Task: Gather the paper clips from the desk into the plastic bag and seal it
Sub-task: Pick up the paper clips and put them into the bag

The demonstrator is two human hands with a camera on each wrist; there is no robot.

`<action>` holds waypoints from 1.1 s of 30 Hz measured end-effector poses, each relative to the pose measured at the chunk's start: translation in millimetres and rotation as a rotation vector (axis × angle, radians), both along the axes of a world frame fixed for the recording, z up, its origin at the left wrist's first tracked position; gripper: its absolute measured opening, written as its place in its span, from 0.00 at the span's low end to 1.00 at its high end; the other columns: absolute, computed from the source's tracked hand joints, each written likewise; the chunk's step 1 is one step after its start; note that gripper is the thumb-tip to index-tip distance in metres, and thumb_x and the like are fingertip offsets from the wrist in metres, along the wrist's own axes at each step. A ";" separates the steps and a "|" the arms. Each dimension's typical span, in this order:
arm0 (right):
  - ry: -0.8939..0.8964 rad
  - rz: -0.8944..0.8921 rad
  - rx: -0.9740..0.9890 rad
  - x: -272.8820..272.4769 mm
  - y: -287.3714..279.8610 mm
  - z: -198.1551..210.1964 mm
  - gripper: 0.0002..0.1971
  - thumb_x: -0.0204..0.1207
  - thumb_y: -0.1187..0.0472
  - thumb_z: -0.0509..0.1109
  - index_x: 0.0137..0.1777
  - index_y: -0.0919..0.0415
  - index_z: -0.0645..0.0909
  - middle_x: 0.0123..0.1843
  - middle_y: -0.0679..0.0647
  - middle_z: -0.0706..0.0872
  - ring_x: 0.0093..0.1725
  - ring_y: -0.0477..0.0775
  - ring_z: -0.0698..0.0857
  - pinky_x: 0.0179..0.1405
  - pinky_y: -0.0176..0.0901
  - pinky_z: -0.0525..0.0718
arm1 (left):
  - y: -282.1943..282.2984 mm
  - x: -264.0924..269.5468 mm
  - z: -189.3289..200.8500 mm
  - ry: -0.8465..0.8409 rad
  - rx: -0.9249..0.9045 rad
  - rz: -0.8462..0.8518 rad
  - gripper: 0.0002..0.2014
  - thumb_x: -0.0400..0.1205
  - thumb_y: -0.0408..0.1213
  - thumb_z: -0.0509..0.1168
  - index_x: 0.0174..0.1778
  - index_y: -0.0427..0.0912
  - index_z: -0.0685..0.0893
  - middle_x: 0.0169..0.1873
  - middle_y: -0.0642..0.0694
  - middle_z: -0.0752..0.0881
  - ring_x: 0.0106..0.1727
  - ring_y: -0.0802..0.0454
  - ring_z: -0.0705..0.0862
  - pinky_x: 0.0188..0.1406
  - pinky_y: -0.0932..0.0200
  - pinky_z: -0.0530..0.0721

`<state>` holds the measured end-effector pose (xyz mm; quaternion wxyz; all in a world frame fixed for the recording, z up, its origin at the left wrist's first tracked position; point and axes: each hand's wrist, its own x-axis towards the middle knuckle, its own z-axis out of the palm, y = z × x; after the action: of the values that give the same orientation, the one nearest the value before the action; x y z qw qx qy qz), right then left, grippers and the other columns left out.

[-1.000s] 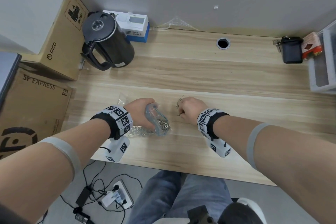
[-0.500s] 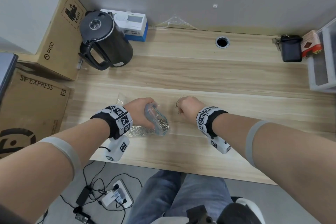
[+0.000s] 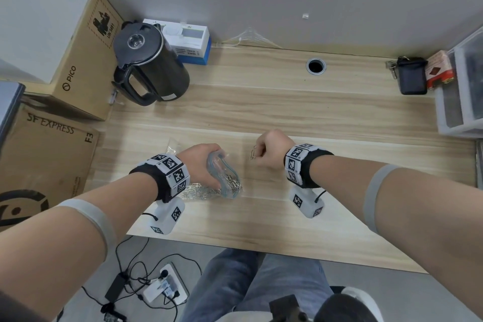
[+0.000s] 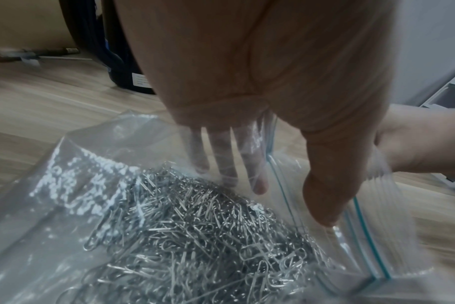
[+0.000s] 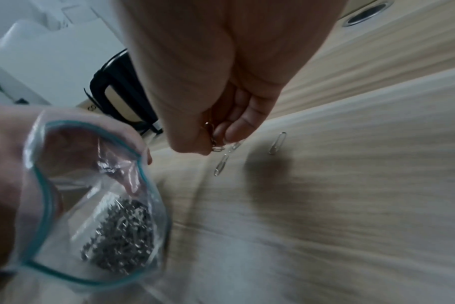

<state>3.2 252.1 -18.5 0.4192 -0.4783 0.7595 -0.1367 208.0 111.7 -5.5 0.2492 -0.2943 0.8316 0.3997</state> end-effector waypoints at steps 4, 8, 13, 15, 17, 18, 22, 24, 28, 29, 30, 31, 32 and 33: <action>-0.168 -0.067 -0.051 18.3 -4.4 11.8 0.01 0.64 0.66 0.78 0.34 0.61 0.89 0.34 0.49 0.90 0.35 0.47 0.87 0.42 0.43 0.90 | 1.2 -1.6 3.5 0.008 0.005 -0.001 0.35 0.58 0.46 0.84 0.61 0.54 0.79 0.49 0.54 0.88 0.46 0.55 0.88 0.47 0.54 0.90; -0.309 -0.050 -0.069 50.2 -11.1 13.1 0.04 0.62 0.66 0.80 0.34 0.57 0.91 0.34 0.46 0.91 0.35 0.44 0.88 0.46 0.41 0.90 | 3.0 -3.7 7.9 0.013 -0.015 -0.028 0.33 0.59 0.43 0.85 0.59 0.50 0.81 0.47 0.54 0.88 0.46 0.55 0.88 0.45 0.59 0.87; -0.429 -0.035 -0.038 71.7 -10.5 -3.0 0.10 0.60 0.63 0.85 0.33 0.47 0.89 0.40 0.48 0.93 0.45 0.54 0.92 0.53 0.50 0.91 | 2.4 -1.0 8.0 0.032 0.015 -0.010 0.33 0.56 0.40 0.88 0.56 0.49 0.82 0.45 0.54 0.88 0.44 0.58 0.87 0.40 0.67 0.84; -0.454 -0.045 -0.060 71.7 -6.0 -5.4 0.08 0.63 0.64 0.84 0.35 0.50 0.90 0.42 0.51 0.93 0.45 0.54 0.92 0.52 0.48 0.91 | 3.0 0.4 8.0 0.035 0.015 -0.008 0.33 0.57 0.40 0.88 0.57 0.49 0.82 0.46 0.53 0.89 0.46 0.55 0.88 0.44 0.62 0.87; -0.411 -0.089 -0.066 64.0 -1.9 -4.0 0.04 0.67 0.64 0.81 0.39 0.55 0.91 0.39 0.48 0.92 0.40 0.47 0.91 0.46 0.39 0.89 | 3.7 2.2 7.4 0.031 0.011 -0.003 0.33 0.59 0.40 0.87 0.58 0.49 0.81 0.46 0.53 0.89 0.46 0.54 0.88 0.42 0.63 0.86; -0.352 -0.115 -0.075 56.9 0.1 -2.2 0.03 0.68 0.64 0.79 0.40 0.56 0.91 0.37 0.46 0.91 0.38 0.45 0.90 0.44 0.37 0.88 | 3.8 2.8 6.7 0.031 0.012 -0.002 0.33 0.59 0.40 0.86 0.59 0.49 0.81 0.47 0.53 0.88 0.46 0.54 0.88 0.42 0.64 0.86; 0.004 -0.151 -0.051 12.3 6.4 -7.7 0.08 0.72 0.64 0.69 0.46 0.51 0.86 0.40 0.45 0.89 0.44 0.52 0.88 0.50 0.45 0.88 | 2.3 5.4 5.3 0.032 0.009 -0.011 0.35 0.59 0.43 0.86 0.61 0.53 0.79 0.50 0.58 0.87 0.46 0.60 0.87 0.47 0.60 0.86; 0.162 -0.189 0.029 -11.3 11.2 -14.2 0.10 0.75 0.65 0.66 0.52 0.53 0.84 0.46 0.50 0.89 0.48 0.55 0.88 0.52 0.47 0.87 | 2.0 6.3 5.0 0.027 0.015 -0.006 0.35 0.59 0.44 0.86 0.61 0.53 0.79 0.51 0.59 0.87 0.46 0.62 0.86 0.47 0.60 0.85; 0.240 -0.199 0.108 -31.8 19.1 -26.1 0.13 0.76 0.64 0.68 0.60 0.58 0.84 0.55 0.56 0.88 0.54 0.59 0.86 0.55 0.48 0.86 | 2.6 7.1 4.4 0.026 0.013 0.004 0.35 0.59 0.44 0.86 0.61 0.52 0.80 0.50 0.57 0.88 0.47 0.59 0.88 0.49 0.56 0.88; 0.232 -0.181 0.105 -31.6 19.1 -28.4 0.14 0.76 0.65 0.69 0.61 0.58 0.84 0.55 0.56 0.88 0.54 0.59 0.86 0.55 0.47 0.86 | 2.7 7.1 4.5 0.027 0.016 0.007 0.35 0.59 0.44 0.86 0.62 0.51 0.80 0.50 0.56 0.89 0.47 0.58 0.88 0.50 0.55 0.88; 0.223 -0.161 0.100 -30.2 18.3 -30.1 0.14 0.75 0.66 0.69 0.61 0.57 0.85 0.56 0.56 0.88 0.54 0.59 0.86 0.55 0.47 0.86 | 2.8 7.1 4.6 0.027 0.021 0.009 0.35 0.59 0.43 0.86 0.62 0.51 0.80 0.50 0.55 0.89 0.47 0.57 0.88 0.50 0.54 0.89; 0.219 -0.145 0.092 -28.9 16.9 -31.8 0.15 0.75 0.67 0.68 0.61 0.57 0.85 0.56 0.56 0.88 0.54 0.59 0.87 0.56 0.48 0.87 | 2.9 6.9 4.8 0.026 0.026 0.010 0.35 0.60 0.43 0.86 0.62 0.50 0.80 0.50 0.54 0.89 0.47 0.56 0.88 0.50 0.54 0.89; 0.218 -0.136 0.088 -27.5 15.2 -33.3 0.16 0.75 0.68 0.67 0.61 0.56 0.85 0.56 0.56 0.89 0.54 0.59 0.87 0.56 0.49 0.87 | 3.0 6.6 4.8 0.024 0.030 0.012 0.35 0.60 0.42 0.86 0.63 0.49 0.80 0.50 0.54 0.89 0.47 0.56 0.89 0.51 0.53 0.89; 0.220 -0.133 0.081 -26.1 13.7 -34.6 0.17 0.75 0.68 0.66 0.61 0.55 0.85 0.56 0.55 0.89 0.54 0.59 0.87 0.55 0.49 0.87 | 3.0 6.3 4.9 0.021 0.035 0.016 0.36 0.60 0.43 0.86 0.63 0.49 0.80 0.50 0.53 0.89 0.48 0.55 0.89 0.51 0.52 0.89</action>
<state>-23.0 265.8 -53.1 0.3422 -0.4215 0.8360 -0.0800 214.3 114.7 -0.6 0.2423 -0.2922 0.8247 0.4192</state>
